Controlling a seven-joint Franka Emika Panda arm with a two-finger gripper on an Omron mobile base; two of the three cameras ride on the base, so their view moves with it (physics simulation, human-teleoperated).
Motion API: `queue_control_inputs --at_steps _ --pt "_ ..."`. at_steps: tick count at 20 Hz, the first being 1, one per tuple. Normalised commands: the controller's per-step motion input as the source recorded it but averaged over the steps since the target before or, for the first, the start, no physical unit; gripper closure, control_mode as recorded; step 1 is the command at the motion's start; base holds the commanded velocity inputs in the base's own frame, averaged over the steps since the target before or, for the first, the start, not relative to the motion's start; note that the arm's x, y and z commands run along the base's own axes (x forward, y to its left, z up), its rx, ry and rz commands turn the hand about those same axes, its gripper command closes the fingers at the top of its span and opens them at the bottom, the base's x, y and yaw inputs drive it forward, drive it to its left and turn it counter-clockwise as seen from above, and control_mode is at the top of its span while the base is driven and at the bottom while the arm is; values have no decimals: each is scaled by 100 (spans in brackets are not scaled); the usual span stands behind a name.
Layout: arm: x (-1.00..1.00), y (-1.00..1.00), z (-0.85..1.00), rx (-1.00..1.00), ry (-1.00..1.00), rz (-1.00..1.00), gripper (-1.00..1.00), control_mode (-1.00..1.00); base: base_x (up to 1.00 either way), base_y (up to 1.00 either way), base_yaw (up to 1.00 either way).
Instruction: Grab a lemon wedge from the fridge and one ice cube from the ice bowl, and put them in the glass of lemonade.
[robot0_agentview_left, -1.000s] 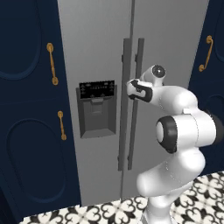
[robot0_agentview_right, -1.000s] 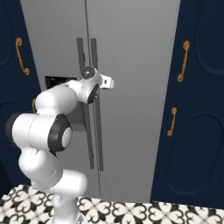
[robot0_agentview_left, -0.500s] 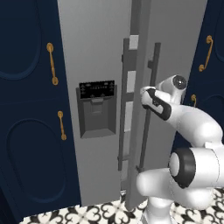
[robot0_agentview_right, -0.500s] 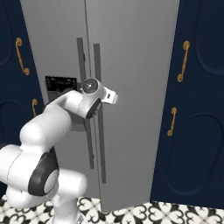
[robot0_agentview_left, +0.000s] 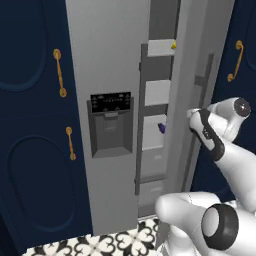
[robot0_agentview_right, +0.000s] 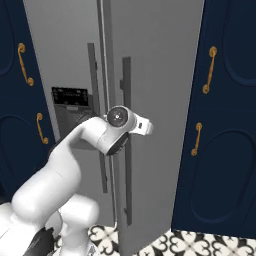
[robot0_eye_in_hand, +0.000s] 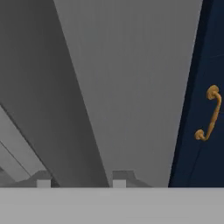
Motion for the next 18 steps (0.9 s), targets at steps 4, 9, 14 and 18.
queue_control_inputs --at_steps 4,9,14,18 --pt "-45 -69 32 0 1 -12 -100 -100 0 0 0" --pt "-28 -51 71 -2 7 -6 -100 -100 0 0 0" --pt "-52 33 100 -8 -1 0 -100 -100 0 0 0" --pt "-49 94 91 -21 4 0 -100 -100 0 0 0"
